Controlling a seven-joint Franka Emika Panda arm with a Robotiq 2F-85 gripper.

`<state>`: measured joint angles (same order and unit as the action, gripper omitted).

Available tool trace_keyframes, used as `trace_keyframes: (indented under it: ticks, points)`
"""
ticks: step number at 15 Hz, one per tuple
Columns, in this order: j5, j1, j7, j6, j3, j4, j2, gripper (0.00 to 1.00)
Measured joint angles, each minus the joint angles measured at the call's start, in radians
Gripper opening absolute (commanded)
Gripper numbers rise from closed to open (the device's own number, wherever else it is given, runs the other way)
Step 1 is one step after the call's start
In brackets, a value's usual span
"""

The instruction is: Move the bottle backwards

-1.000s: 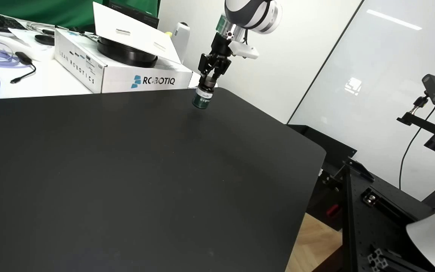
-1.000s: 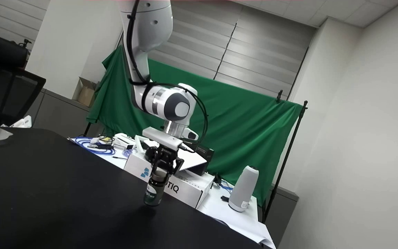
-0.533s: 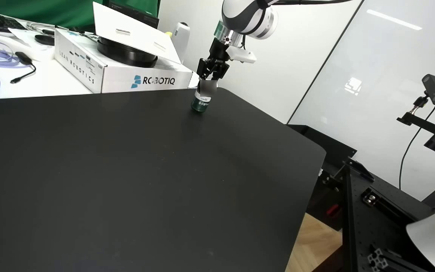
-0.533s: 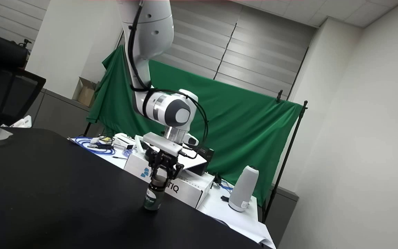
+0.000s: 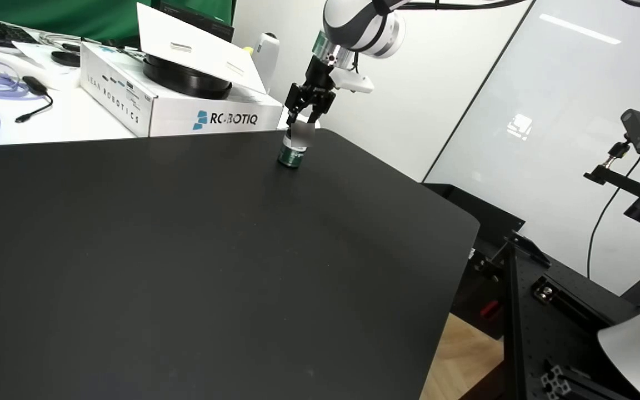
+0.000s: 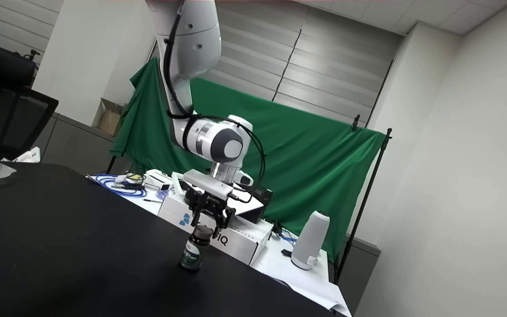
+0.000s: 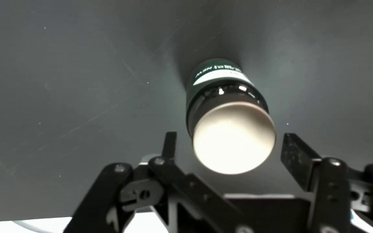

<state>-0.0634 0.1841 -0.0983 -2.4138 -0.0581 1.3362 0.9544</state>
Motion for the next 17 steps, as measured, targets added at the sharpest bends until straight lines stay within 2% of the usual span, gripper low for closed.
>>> trace_keyframes:
  ticks: [5,12,17]
  points:
    - [0.0,-0.008,0.0,-0.005,0.012,0.022,-0.094,1.0]
    - [0.002,-0.038,-0.002,-0.068,0.012,0.263,-0.37,1.0]
    - [0.002,-0.037,-0.003,-0.072,0.012,0.258,-0.351,1.0]
